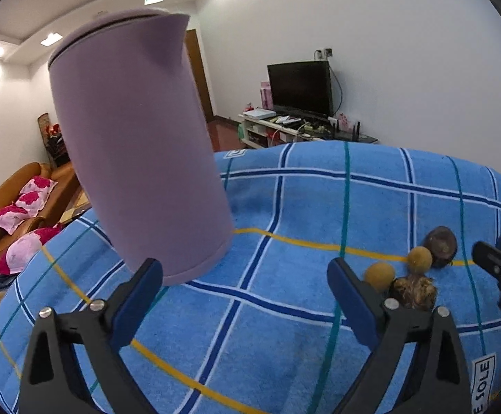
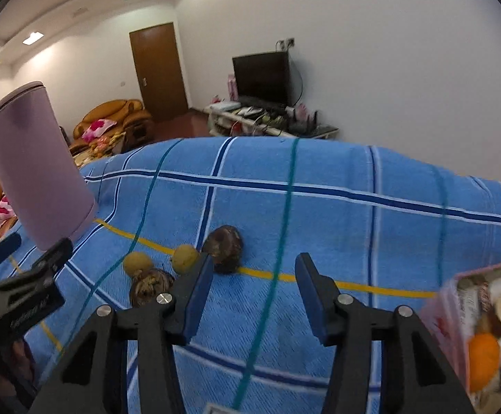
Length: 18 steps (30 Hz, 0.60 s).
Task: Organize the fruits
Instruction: 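Grasp a dark mangosteen with the right tool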
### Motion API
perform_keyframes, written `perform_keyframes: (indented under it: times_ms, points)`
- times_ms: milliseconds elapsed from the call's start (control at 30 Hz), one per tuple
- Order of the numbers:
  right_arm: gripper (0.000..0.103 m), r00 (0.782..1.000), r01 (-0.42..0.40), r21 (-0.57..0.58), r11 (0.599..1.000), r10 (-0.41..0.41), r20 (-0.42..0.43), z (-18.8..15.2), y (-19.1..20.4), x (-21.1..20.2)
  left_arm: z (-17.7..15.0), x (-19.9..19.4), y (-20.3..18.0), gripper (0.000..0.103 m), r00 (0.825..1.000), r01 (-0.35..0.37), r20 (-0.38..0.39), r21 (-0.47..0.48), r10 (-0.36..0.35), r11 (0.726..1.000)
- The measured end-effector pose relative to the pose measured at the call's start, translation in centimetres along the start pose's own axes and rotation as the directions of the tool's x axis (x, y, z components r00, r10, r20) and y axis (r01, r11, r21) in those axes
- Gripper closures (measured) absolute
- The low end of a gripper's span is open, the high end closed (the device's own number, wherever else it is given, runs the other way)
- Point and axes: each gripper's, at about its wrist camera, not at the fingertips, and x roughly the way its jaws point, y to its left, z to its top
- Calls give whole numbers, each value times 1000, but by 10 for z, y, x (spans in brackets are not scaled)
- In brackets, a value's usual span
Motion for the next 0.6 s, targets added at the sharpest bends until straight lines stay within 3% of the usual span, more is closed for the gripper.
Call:
perform_keyframes:
  times_ms: [200, 300, 467, 567, 600]
  points:
    - [51, 987, -79, 111, 991, 94, -133, 9, -7, 48, 2, 7, 14, 5, 999, -21, -33, -53, 19, 998]
    - [51, 982, -112, 121, 986, 129, -138, 14, -4, 57, 2, 8, 16, 5, 999, -5, -45, -71, 2, 997]
    - [51, 977, -107, 71, 992, 118, -175, 18, 15, 72, 3, 6, 17, 5, 999, -6, -38, -73, 3, 997]
    - [64, 980, -54, 15, 998, 55, -191, 18, 25, 74, 3, 6, 18, 5, 999, -5, -39, -76, 2, 997]
    - [64, 980, -43, -3, 999, 41, -193, 17, 28, 72, 3, 6, 19, 5, 999, -6, -39, -75, 3, 997]
